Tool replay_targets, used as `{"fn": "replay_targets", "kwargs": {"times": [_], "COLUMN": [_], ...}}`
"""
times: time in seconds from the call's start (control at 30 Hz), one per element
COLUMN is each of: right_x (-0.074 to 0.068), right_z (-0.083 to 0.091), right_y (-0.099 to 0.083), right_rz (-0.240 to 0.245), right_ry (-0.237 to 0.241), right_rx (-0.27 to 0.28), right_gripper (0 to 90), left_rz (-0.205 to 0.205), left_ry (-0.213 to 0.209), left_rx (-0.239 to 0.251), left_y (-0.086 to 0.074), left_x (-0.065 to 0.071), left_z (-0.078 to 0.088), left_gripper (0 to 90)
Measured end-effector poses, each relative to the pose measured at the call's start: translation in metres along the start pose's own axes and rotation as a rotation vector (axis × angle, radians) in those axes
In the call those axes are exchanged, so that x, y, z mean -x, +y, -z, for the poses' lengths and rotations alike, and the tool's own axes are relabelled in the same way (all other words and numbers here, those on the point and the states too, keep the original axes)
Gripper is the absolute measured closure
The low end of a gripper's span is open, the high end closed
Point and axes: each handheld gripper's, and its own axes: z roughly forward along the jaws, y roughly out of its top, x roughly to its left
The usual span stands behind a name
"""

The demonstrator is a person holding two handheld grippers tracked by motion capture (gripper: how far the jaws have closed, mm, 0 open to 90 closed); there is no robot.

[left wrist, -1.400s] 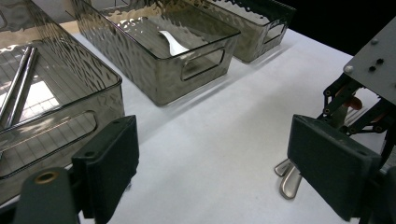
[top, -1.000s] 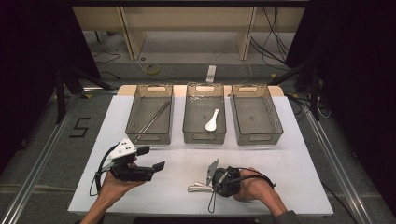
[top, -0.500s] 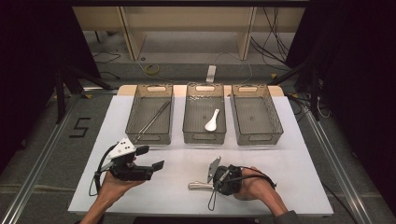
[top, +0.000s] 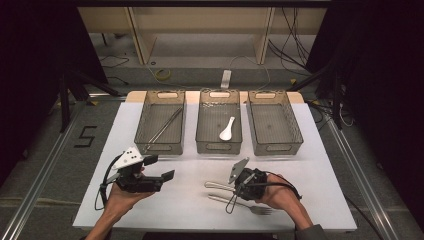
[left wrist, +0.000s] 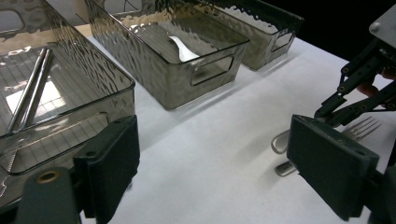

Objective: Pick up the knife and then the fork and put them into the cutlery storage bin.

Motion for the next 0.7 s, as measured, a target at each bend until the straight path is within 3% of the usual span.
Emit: {"fn": "replay_targets", "kwargs": {"times": [0.7], "right_x": [0.069], "right_z": [0.044], "right_y": [-0.004], "right_rz": [-0.182], "right_ry": [-0.127], "right_rx": [0.108], "right_gripper": [80.9], "left_rz": [0.015], "left_ry": [0.022], "left_rx": [0.058], "left_y": [0.001], "left_x": [-0.002], "left_z": [0.005], "left_gripper": [16.1]}}
